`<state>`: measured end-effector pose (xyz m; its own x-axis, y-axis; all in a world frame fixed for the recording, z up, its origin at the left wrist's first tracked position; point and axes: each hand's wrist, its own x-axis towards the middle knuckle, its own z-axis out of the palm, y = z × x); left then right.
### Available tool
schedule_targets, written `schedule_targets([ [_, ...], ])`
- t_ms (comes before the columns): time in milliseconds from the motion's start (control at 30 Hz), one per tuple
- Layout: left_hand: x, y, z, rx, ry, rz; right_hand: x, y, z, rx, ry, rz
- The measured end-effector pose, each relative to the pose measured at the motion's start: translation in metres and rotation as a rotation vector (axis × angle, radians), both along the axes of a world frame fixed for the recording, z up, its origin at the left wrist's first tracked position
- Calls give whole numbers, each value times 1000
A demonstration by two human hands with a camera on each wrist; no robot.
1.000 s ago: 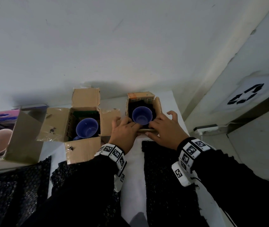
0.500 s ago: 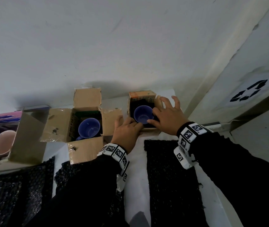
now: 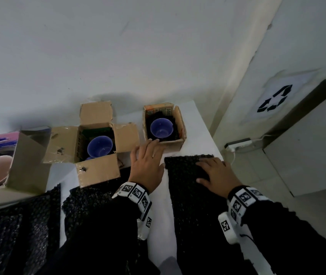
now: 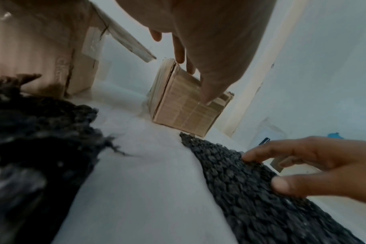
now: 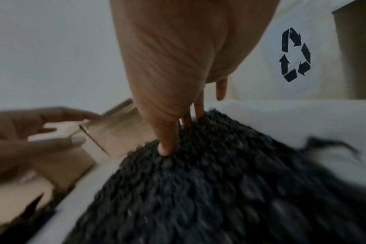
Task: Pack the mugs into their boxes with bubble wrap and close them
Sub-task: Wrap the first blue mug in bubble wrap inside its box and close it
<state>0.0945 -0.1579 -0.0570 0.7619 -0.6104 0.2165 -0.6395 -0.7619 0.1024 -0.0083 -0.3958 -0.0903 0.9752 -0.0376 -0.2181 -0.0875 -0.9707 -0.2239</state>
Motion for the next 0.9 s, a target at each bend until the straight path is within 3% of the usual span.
schedule_targets([
  [200, -30, 8, -10, 56, 75, -80, -16, 22, -4, -53, -121, -45],
  [333, -43, 8, -19, 124, 369, -79, -16, 28, -4, 105, -180, -78],
  [500, -51, 6, -25, -242, 814, 109, -21, 41, 2, 439, -417, -196],
  [600, -49, 4, -22, -385, 827, 143, -21, 47, 16, 615, -444, -218],
  [700, -45, 3, -13, -507, 842, 45, -19, 48, 31, 718, -346, -240],
  [800, -43, 4, 3, -539, 847, -169, -9, 46, 51, 920, -158, -404],
  [900, -40, 5, 15, -568, 827, -236, -1, 40, 68, 1134, 53, -524],
])
